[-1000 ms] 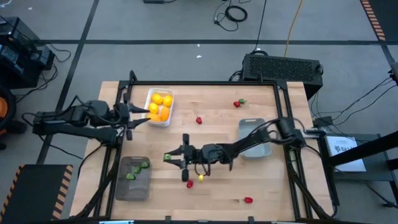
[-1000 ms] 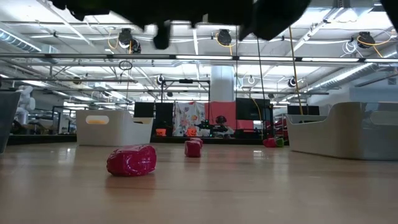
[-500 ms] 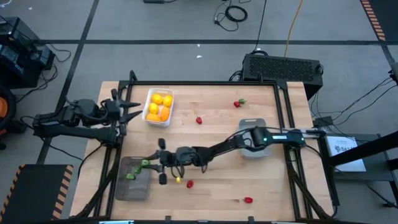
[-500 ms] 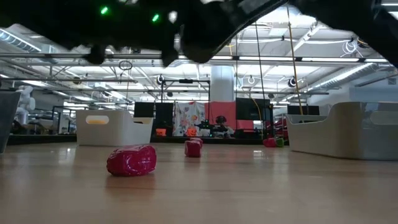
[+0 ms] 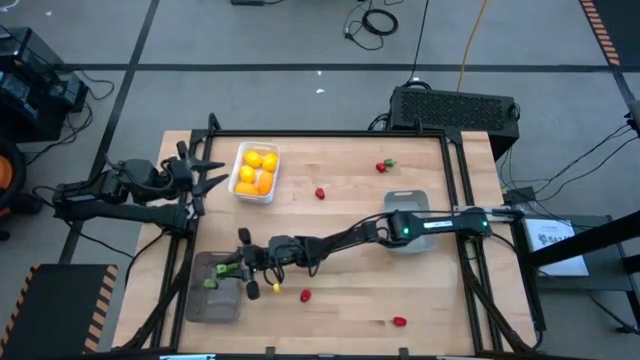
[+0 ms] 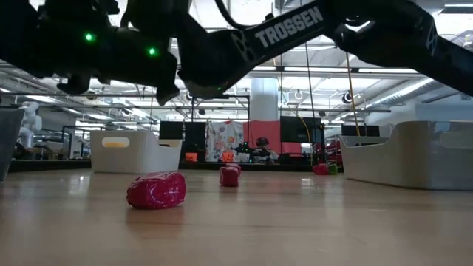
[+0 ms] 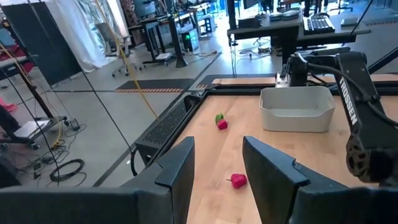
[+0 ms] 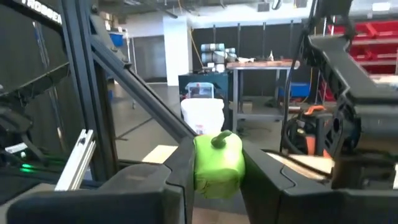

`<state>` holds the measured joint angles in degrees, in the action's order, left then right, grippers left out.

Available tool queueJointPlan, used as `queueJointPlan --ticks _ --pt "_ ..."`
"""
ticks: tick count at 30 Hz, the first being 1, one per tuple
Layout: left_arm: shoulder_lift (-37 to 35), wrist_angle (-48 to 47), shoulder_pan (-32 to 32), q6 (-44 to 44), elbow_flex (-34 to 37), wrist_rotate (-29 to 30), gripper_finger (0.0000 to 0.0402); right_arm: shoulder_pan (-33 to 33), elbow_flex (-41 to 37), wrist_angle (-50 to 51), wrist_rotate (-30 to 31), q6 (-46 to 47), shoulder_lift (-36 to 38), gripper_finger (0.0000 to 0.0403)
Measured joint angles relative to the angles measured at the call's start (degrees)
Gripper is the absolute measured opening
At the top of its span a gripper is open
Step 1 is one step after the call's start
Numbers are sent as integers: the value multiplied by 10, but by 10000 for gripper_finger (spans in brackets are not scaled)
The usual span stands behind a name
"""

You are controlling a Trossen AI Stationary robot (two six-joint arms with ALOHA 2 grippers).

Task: Sort produce into baskets
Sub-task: Put the bottom green chili pepper into the transparent black bin, then put the green chili pepper into the transparent black bin

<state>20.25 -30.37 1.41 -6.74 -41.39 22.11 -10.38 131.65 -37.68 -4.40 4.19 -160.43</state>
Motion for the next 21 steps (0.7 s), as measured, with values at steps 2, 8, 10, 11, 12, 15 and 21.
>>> queueJointPlan --ticks 2,8,10,11,12,15,21 --pt "0 0 0 0 0 0 144 2 0 1 1 18 -5 90" --pt "0 0 0 0 0 0 144 3 0 10 24 4 -9 127" --pt "0 0 0 2 0 0 144 3 0 10 24 2 -9 147" --pt "0 0 0 3 0 0 144 3 0 11 24 4 -9 156" --pt "0 0 0 3 0 0 144 3 0 14 24 11 -9 166" --pt "0 0 0 3 0 0 144 3 0 31 21 29 -9 192" --pt "0 4 0 5 0 1 144 4 0 73 10 46 -4 230"
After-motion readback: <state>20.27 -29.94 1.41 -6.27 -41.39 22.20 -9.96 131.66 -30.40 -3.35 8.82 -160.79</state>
